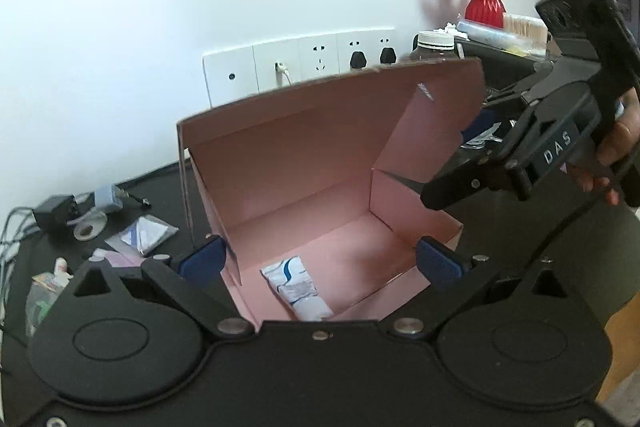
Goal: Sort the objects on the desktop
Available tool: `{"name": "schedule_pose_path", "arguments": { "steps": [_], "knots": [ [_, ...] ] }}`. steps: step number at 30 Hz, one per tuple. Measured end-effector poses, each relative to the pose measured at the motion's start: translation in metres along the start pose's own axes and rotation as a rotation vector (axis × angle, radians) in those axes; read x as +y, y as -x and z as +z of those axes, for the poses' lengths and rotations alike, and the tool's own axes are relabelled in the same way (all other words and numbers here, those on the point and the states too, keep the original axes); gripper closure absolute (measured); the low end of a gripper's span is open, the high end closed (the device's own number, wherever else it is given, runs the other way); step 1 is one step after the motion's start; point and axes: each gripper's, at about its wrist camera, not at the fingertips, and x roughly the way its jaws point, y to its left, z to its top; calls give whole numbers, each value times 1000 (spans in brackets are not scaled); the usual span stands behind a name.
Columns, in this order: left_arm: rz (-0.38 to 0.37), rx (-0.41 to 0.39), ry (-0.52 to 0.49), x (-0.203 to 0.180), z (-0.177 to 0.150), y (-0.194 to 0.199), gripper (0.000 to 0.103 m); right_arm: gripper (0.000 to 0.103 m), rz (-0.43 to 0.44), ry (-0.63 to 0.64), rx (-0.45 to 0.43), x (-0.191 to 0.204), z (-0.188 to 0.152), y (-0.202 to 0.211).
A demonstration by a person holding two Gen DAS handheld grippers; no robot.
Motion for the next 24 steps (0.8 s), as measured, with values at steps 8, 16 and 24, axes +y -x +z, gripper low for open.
{"name": "schedule_pose_path", "arguments": {
  "steps": [8, 16, 24],
  "knots": [
    [3, -1, -1, 0, -1, 1, 0, 1, 36, 0, 12, 11, 2, -1],
    [13, -18, 0, 3, 5, 3, 1, 1, 55, -46, 26, 21, 4, -3],
    [-10, -22, 1, 10, 13, 5, 1, 1, 51, -45, 15, 21, 14, 2]
  ]
}}
